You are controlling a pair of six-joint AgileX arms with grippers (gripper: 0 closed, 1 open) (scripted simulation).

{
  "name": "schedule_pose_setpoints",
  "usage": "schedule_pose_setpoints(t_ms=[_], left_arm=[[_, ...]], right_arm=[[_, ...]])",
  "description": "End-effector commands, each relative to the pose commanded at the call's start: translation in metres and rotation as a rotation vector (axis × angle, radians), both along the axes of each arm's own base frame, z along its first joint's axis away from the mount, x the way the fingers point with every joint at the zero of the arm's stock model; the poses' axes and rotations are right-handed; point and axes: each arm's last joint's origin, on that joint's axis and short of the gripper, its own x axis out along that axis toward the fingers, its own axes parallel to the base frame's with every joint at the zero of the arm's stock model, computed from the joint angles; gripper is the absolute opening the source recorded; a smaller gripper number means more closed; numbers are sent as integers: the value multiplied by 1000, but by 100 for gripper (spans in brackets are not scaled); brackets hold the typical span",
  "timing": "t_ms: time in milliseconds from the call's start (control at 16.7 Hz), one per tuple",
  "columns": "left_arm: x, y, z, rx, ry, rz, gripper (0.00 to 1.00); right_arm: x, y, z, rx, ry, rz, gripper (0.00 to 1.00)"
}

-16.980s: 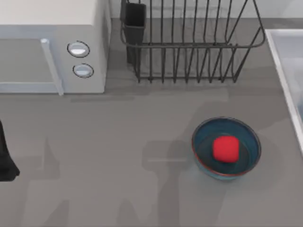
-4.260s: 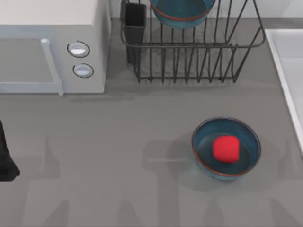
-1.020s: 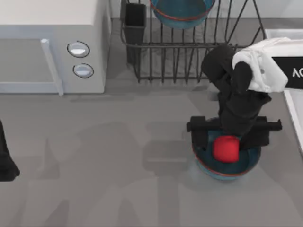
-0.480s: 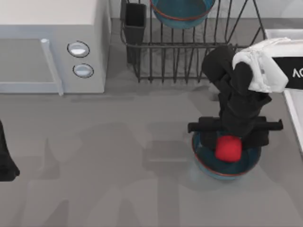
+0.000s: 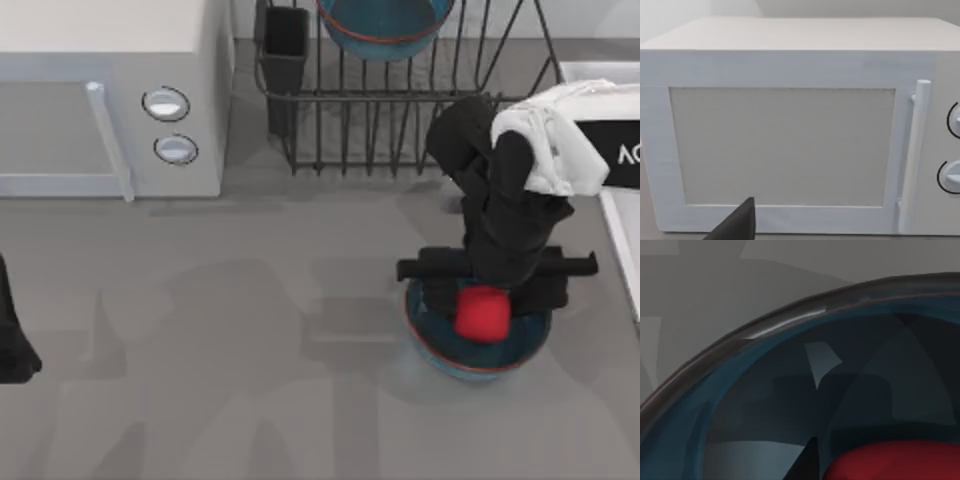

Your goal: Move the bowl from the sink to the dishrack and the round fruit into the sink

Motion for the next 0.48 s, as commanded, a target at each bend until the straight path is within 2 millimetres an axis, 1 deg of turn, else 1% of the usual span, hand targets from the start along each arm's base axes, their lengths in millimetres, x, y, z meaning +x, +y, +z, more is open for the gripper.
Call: schedule_pose_setpoints(t_ms=[60, 120, 180, 300, 480], left_arm=[[0, 0, 0, 0, 0, 0, 100], [0, 0, 0, 0, 0, 0, 100], [0, 0, 0, 0, 0, 0, 100], [0, 0, 0, 0, 0, 0, 100], [0, 0, 0, 0, 0, 0, 100]], right_arm=[[0, 0, 0, 0, 0, 0, 0], [-3, 0, 32, -3, -49, 8, 0], [-2, 0, 34, -3, -50, 7, 0], [0, 1, 45, 0, -55, 3, 0], [2, 3, 74, -5, -43, 5, 0]])
